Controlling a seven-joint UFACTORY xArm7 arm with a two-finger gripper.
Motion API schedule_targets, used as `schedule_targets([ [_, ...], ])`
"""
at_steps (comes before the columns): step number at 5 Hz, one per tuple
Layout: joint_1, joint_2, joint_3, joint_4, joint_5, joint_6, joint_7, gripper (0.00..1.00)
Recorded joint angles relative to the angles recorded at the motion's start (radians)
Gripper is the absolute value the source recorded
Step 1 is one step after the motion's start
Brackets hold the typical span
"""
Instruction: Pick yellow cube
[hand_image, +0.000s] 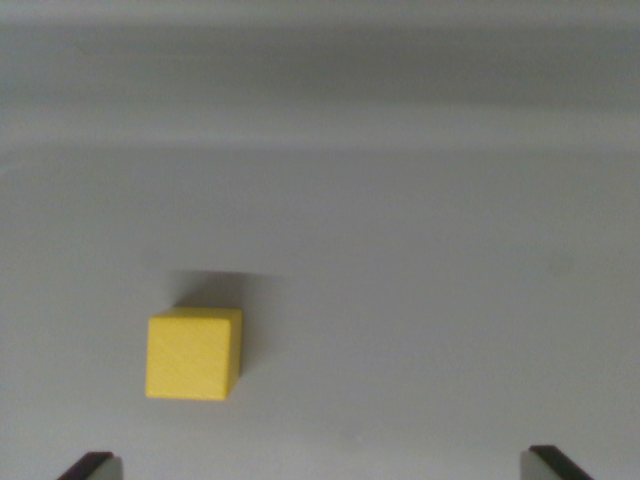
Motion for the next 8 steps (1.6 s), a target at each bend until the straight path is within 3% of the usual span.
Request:
schedule_targets([
  [1,0.0071,0.03,0.007,-0.022,0.0,-0.047,0.012,0.0],
  [2,0.0071,0.03,0.007,-0.022,0.0,-0.047,0.012,0.0],
  [3,0.0143,0.06,0.015,-0.044,0.0001,-0.094,0.024,0.0],
  [4,0.0143,0.06,0.015,-0.044,0.0001,-0.094,0.024,0.0],
  [5,0.0212,0.089,0.022,-0.065,0.0001,-0.139,0.035,0.0],
  [6,0.0212,0.089,0.022,-0.065,0.0001,-0.139,0.035,0.0],
  [7,0.0283,0.12,0.03,-0.086,0.0002,-0.186,0.047,0.0],
  [8,0.0283,0.12,0.03,-0.086,0.0002,-0.186,0.047,0.0],
])
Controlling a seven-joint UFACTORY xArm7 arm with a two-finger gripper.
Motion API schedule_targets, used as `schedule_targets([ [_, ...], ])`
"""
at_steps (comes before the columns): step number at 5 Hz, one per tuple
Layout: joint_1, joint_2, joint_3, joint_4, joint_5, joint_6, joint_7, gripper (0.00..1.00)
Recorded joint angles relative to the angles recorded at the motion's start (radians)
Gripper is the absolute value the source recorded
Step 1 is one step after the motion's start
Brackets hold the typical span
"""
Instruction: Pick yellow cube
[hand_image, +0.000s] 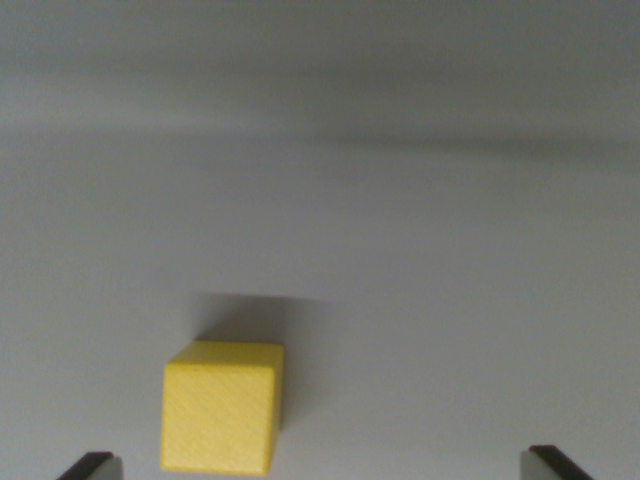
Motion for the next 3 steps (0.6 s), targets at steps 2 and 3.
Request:
schedule_targets([
  [2,0.007,0.03,0.007,-0.021,0.0,-0.046,0.012,0.0],
  [3,0.0137,0.058,0.014,-0.042,0.0001,-0.09,0.023,0.0],
])
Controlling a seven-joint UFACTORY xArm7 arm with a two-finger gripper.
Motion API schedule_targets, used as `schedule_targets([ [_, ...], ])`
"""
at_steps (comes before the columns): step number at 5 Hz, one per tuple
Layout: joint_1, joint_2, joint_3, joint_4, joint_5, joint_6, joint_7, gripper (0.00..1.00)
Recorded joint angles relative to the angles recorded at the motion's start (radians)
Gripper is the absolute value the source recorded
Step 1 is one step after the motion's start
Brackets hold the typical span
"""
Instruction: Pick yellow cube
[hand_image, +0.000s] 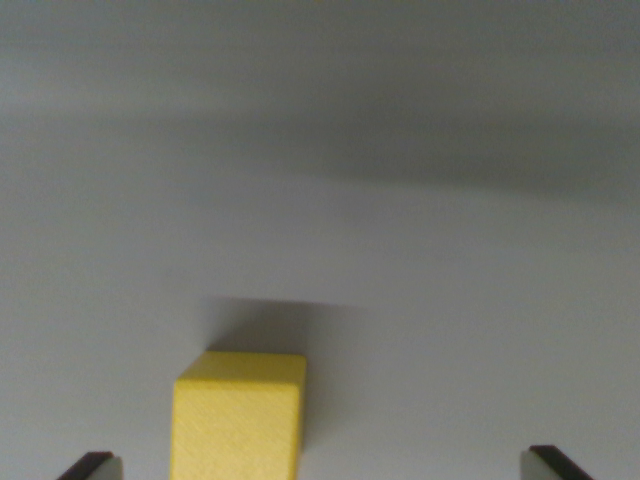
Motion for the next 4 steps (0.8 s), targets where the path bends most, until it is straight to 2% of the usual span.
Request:
schedule_targets([
  [1,0.0,0.0,0.0,0.0,0.0,0.0,0.0,0.0],
  [2,0.0062,0.026,0.006,-0.019,0.0,-0.041,0.01,0.0],
  [3,0.0062,0.026,0.006,-0.019,0.0,-0.041,0.01,0.0],
  [4,0.0121,0.051,0.013,-0.037,0.0001,-0.08,0.02,0.0],
])
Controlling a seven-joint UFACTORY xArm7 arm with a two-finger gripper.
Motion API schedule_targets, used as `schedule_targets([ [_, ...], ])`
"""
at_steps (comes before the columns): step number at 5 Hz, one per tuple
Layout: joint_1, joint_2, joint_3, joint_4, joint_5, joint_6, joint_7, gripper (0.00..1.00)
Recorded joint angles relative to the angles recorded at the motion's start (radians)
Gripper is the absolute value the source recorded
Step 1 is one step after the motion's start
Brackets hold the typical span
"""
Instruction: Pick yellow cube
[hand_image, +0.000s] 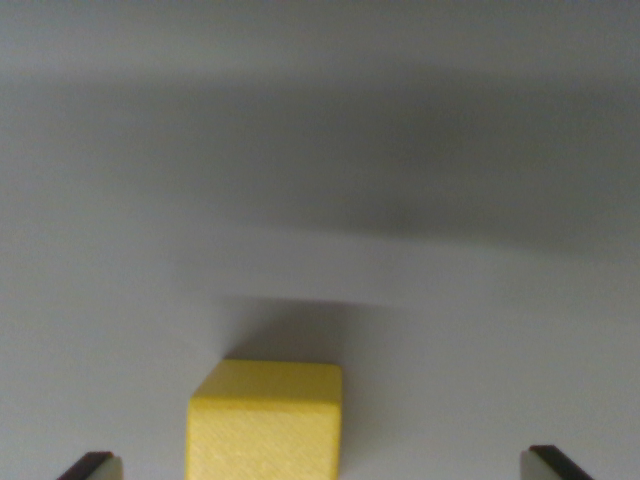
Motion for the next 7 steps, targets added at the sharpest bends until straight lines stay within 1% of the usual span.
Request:
schedule_targets([
  [1,0.0,0.0,0.0,0.0,0.0,0.0,0.0,0.0],
  [2,0.0054,0.023,0.006,-0.016,0.0,-0.035,0.009,0.0],
  [3,0.0054,0.023,0.006,-0.016,0.0,-0.035,0.009,0.0],
  [4,0.0102,0.043,0.011,-0.031,0.0001,-0.067,0.017,0.0],
  [5,0.0102,0.043,0.011,-0.031,0.0001,-0.067,0.017,0.0],
  [6,0.0142,0.06,0.015,-0.043,0.0001,-0.093,0.024,0.0],
  [7,0.0142,0.06,0.015,-0.043,0.0001,-0.093,0.024,0.0],
])
